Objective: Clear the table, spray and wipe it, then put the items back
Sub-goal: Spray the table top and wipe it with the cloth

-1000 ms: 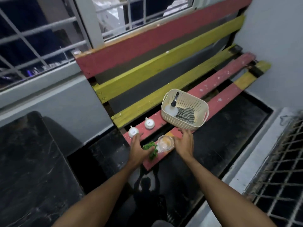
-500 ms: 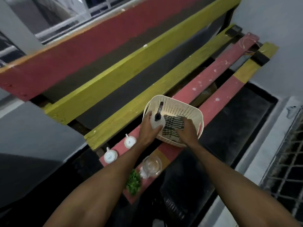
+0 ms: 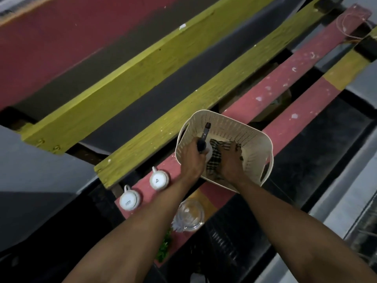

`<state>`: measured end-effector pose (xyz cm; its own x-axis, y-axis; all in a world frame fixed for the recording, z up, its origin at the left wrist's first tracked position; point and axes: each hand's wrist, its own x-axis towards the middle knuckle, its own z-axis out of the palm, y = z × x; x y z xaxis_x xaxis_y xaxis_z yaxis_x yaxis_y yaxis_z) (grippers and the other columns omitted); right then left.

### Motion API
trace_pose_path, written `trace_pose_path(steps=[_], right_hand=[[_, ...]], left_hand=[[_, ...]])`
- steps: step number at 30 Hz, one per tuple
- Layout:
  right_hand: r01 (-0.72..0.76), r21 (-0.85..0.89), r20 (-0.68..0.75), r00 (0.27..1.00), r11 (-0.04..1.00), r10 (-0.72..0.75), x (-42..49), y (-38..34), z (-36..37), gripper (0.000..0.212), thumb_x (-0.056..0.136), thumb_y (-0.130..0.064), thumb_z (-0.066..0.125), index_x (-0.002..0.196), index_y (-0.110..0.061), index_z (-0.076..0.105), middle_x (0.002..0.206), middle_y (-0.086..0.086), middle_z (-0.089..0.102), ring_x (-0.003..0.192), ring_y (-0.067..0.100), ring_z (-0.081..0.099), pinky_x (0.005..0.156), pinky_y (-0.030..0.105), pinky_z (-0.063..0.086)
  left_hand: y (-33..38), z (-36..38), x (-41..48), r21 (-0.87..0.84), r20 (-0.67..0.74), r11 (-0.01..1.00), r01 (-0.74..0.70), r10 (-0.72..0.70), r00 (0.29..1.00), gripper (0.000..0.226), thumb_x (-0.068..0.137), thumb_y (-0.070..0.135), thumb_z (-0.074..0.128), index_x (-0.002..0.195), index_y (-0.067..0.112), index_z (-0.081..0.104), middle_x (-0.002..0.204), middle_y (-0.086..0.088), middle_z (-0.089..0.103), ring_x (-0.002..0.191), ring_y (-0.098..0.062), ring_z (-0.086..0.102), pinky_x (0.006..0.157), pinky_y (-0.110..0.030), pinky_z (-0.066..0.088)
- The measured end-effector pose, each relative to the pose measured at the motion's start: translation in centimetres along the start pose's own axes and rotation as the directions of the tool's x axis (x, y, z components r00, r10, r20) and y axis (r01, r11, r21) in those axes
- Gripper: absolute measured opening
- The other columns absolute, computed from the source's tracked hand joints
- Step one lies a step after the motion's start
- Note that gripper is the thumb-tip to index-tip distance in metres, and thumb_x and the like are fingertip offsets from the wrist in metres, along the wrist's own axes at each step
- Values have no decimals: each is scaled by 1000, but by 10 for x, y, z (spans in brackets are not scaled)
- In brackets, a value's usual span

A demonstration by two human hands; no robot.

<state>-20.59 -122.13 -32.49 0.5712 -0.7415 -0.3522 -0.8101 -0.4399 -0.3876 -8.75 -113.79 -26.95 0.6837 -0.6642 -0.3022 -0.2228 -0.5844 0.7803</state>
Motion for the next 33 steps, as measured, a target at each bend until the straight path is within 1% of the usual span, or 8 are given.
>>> trace_pose_path(steps=[7,13,19,24,27,29,31,33], right_hand=[[53,241,-223,975,969,2,-10,-10,-37,28,88,-19,51,88,-4,75,90,17,70,86,34,64,72,37,46],[29,300,-367,926,953,87,-56,-74,-107,31,82,-6,61,109,-10,77,97,16,69,94,33,62,79,36,43],[178,405,-409,913,897,4,-161,-191,-132,38,80,-6,68,117,-9,75,99,14,67,94,31,61,82,30,40],[322,390,-319,926,863,-201,-273,-313,-80,36,74,-4,72,109,-8,78,100,14,75,95,32,67,78,26,42],[380,400,-247,921,834,-301,-348,-388,-32,30,74,-8,73,104,-9,79,97,15,77,93,32,69,78,30,46],[395,414,-180,919,820,-352,-395,-436,0,23,76,-13,74,98,-9,79,91,16,76,87,33,69,75,33,49],[413,426,-143,909,805,-391,-437,-479,30,23,77,-17,75,98,-9,79,89,16,77,86,29,71,74,35,52],[423,448,-130,902,788,-411,-472,-513,55,26,78,-17,74,103,-11,79,97,13,78,92,24,71,78,26,49]], left_hand=[[20,-36,-22,-145,-139,972,-186,166,976,24,91,32,71,109,19,63,99,8,65,88,-4,58,72,-8,41],[59,-126,-87,-268,-251,901,-342,278,927,27,97,44,59,91,20,50,88,-9,54,81,-28,54,69,-42,44],[44,-251,-212,-364,-437,881,-303,126,891,35,92,46,60,90,11,61,80,-12,65,78,-28,64,71,-35,50],[-33,-363,-332,-403,-550,884,-235,-30,834,38,90,41,66,77,5,66,65,-2,68,62,0,62,63,-10,44],[-94,-428,-402,-424,-605,888,-177,-132,785,39,91,36,72,75,0,66,65,-10,70,61,-14,68,66,-20,51],[-134,-466,-444,-453,-634,883,-124,-222,741,47,89,39,74,103,-6,64,92,-26,72,86,-37,72,81,-40,58],[-173,-498,-480,-457,-665,888,-47,-306,681,57,89,44,72,124,4,51,112,-28,67,96,-47,68,85,-53,57],[-208,-523,-513,-396,-722,917,-43,-282,632,43,92,45,67,117,19,44,103,-19,67,87,-43,68,80,-56,57]])
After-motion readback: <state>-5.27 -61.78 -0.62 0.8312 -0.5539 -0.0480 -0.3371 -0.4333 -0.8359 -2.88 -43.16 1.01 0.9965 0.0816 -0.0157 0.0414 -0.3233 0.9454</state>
